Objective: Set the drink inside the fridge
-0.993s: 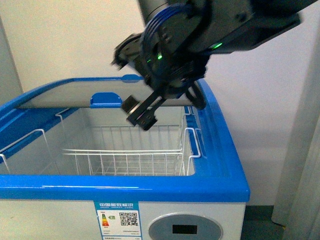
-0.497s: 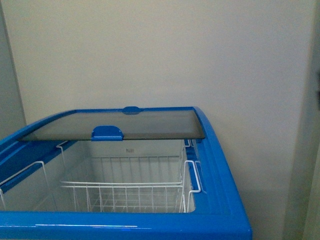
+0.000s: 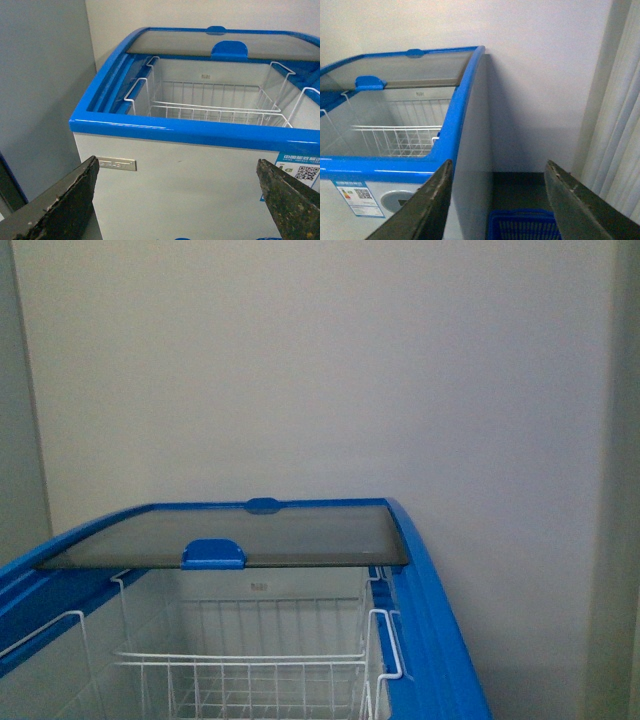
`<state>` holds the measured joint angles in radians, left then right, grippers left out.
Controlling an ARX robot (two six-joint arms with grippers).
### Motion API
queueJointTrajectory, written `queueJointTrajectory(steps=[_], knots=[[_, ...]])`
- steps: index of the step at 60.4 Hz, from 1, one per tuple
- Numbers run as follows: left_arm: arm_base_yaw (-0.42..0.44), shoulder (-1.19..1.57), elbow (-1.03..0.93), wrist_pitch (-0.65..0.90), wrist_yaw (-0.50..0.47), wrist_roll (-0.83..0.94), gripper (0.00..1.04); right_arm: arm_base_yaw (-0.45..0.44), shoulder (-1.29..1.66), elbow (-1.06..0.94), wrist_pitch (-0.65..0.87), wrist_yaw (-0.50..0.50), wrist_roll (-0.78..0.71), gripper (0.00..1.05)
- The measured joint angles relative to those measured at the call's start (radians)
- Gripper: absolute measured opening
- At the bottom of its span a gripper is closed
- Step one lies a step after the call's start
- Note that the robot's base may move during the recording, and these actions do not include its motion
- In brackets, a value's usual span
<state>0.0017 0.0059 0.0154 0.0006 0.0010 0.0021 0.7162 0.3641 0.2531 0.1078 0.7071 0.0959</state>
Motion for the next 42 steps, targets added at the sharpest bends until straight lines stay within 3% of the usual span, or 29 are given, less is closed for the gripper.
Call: queueJointTrajectory(steps=[12,19,33,42], knots=[[0.0,0.0,0.0,0.0,-0.001,0.0,0.97,-0.11,-0.095,-0.122,0.009,-0.128,-0.07,0.27],[0.0,0.0,0.0,0.0,-0.001,0.0,0.97,-0.261,-0.189,-0.151,-0.043,-0.272,-0.09,0.02],[0.0,0.0,0.0,0.0,-0.001,0.0,0.97,-0.491,-0.283,-0.188,-0.091,-0.494,-0.09,0.03],[0.0,0.0,0.0,0.0,-0.001,0.0,0.97,-0.561,-0.306,-0.203,-0.1,-0.569,-0.09,0.03]])
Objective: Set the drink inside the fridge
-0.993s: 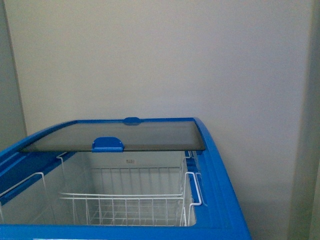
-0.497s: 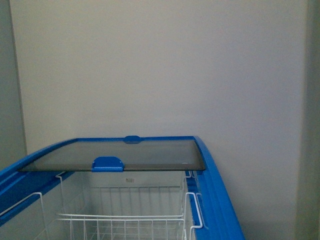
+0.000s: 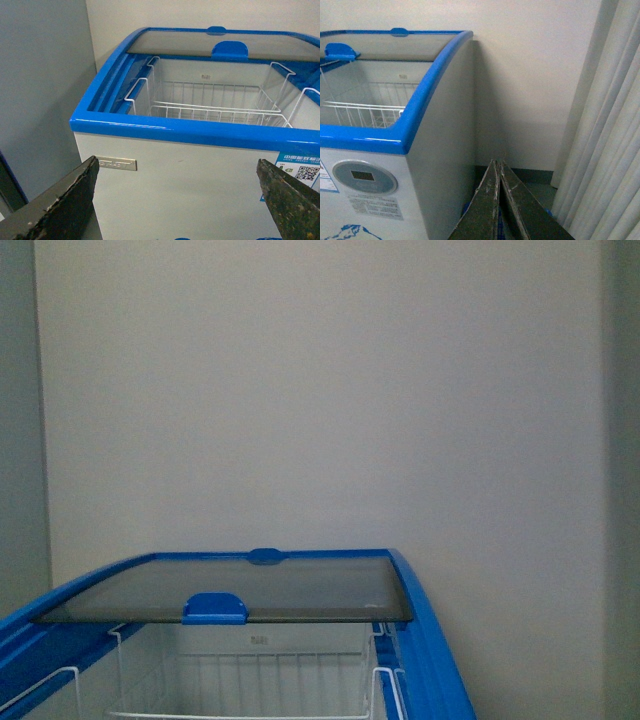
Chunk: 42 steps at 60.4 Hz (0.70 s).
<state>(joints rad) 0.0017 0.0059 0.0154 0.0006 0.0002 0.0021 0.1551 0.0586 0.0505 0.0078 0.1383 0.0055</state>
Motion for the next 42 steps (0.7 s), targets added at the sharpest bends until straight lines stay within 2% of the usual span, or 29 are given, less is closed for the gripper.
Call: queueJointTrajectory(steps=[3,6,8,38,42], knots=[[0.0,0.0,0.0,0.0,0.0,0.0,0.97,-0.083,-0.01,-0.004,-0.008,-0.101,0.0,0.03],[0.0,0.0,0.0,0.0,0.0,0.0,0.97,-0.139,-0.042,-0.03,-0.008,-0.123,0.0,0.03],[0.0,0.0,0.0,0.0,-0.001,0.0,0.97,-0.146,-0.048,-0.034,-0.011,-0.128,0.0,0.03],[0.0,0.0,0.0,0.0,0.0,0.0,0.97,-0.151,-0.053,-0.034,-0.01,-0.136,0.0,0.03],[0.0,0.0,0.0,0.0,0.0,0.0,0.97,-0.151,-0.053,-0.034,-0.01,-0.136,-0.002,0.1]])
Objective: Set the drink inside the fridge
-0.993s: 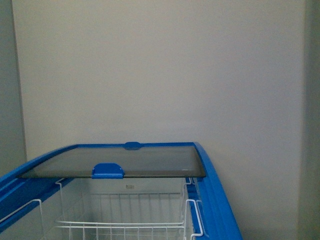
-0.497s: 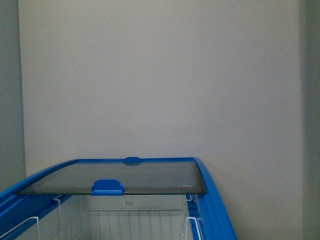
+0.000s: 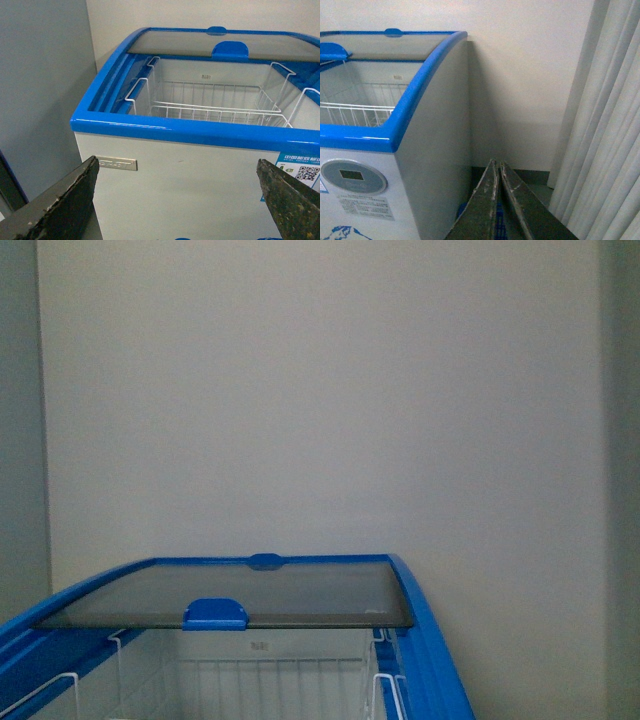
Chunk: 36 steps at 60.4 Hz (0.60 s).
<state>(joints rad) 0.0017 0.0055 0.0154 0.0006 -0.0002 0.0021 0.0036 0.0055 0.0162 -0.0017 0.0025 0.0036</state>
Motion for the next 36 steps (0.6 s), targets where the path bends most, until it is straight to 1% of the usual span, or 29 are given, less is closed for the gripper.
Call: queueJointTrajectory(steps=[4,10,12,14,20,22,26,28,30,31,36], knots=[[0.0,0.0,0.0,0.0,0.0,0.0,0.97,0.0,0.0,0.0,0.0,0.0,0.0,0.19],[0.0,0.0,0.0,0.0,0.0,0.0,0.97,0.0,0.0,0.0,0.0,0.0,0.0,0.35],[0.0,0.0,0.0,0.0,0.0,0.0,0.97,0.0,0.0,0.0,0.0,0.0,0.0,0.38],[0.0,0.0,0.0,0.0,0.0,0.0,0.97,0.0,0.0,0.0,0.0,0.0,0.0,0.47],[0.0,0.0,0.0,0.0,0.0,0.0,0.97,0.0,0.0,0.0,0.0,0.0,0.0,0.68],[0.0,0.0,0.0,0.0,0.0,0.0,0.97,0.0,0.0,0.0,0.0,0.0,0.0,0.76],[0.0,0.0,0.0,0.0,0.0,0.0,0.97,0.0,0.0,0.0,0.0,0.0,0.0,0.9],[0.0,0.0,0.0,0.0,0.0,0.0,0.97,0.0,0.0,0.0,0.0,0.0,0.0,0.94],[0.0,0.0,0.0,0.0,0.0,0.0,0.97,0.0,0.0,0.0,0.0,0.0,0.0,0.98],[0.0,0.0,0.0,0.0,0.0,0.0,0.97,0.0,0.0,0.0,0.0,0.0,0.0,0.99],[0.0,0.0,0.0,0.0,0.0,0.0,0.97,0.0,0.0,0.0,0.0,0.0,0.0,0.97]])
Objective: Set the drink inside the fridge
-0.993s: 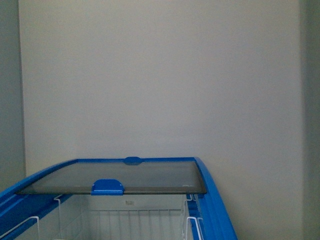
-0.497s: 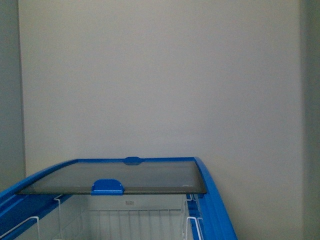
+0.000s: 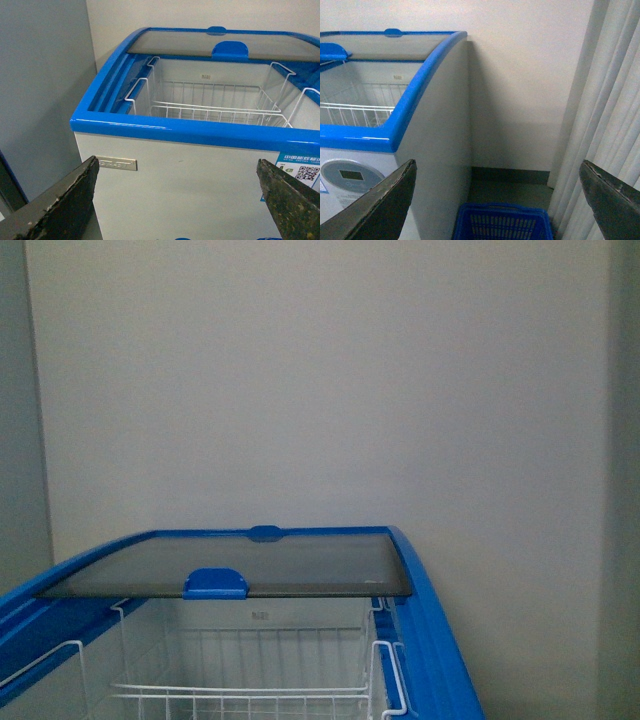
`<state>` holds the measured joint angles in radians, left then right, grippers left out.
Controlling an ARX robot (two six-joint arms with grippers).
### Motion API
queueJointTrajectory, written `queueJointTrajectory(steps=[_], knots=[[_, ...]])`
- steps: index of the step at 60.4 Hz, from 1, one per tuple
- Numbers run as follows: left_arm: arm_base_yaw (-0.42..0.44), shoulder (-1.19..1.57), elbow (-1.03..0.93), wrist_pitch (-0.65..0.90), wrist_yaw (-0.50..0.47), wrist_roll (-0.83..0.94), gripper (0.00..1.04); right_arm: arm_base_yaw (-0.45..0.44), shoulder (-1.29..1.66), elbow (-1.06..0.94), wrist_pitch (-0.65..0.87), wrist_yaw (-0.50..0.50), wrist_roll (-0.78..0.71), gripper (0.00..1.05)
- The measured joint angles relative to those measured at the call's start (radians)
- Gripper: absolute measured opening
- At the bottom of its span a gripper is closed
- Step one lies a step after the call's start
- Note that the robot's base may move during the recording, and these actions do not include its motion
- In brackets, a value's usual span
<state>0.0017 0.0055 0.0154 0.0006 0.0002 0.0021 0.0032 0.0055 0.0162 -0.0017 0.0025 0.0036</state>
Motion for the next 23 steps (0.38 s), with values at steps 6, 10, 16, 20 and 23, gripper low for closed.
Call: queueJointTrajectory(steps=[6,10,16,20,23], knots=[[0.0,0.0,0.0,0.0,0.0,0.0,0.97,0.0,0.0,0.0,0.0,0.0,0.0,0.97],[0.0,0.0,0.0,0.0,0.0,0.0,0.97,0.0,0.0,0.0,0.0,0.0,0.0,0.97],[0.0,0.0,0.0,0.0,0.0,0.0,0.97,0.0,0.0,0.0,0.0,0.0,0.0,0.97],[0.0,0.0,0.0,0.0,0.0,0.0,0.97,0.0,0.0,0.0,0.0,0.0,0.0,0.97],[0.0,0.0,0.0,0.0,0.0,0.0,0.97,0.0,0.0,0.0,0.0,0.0,0.0,0.97]])
